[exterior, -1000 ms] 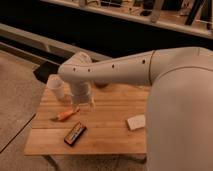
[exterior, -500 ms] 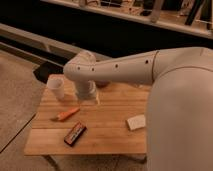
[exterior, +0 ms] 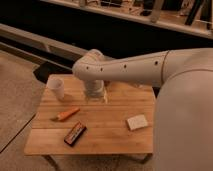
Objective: Place the eraser in the ceramic cup
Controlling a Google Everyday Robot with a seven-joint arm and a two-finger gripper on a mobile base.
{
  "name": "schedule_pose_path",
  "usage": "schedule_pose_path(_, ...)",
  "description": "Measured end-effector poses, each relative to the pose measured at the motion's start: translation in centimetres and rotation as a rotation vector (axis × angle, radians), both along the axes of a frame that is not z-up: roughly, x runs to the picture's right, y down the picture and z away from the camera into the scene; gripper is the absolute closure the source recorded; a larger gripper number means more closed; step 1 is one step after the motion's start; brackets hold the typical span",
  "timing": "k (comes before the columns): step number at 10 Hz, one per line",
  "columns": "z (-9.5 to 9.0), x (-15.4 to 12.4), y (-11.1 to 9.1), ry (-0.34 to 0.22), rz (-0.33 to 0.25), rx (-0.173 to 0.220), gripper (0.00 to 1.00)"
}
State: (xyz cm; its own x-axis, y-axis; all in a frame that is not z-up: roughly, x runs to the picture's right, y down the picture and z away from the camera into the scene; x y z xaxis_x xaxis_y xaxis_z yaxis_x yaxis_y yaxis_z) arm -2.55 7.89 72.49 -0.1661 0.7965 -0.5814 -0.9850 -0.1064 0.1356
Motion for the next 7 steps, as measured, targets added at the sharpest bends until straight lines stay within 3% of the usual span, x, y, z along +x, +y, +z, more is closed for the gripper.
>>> schedule_pose_path(3, -1.3, 4.0, 2.6, 0.047, 0.052, -0.023, 0.35)
schedule_pose_path(7, -2.7, 7.9, 6.2, 0.061, 0.099, -0.040, 0.35)
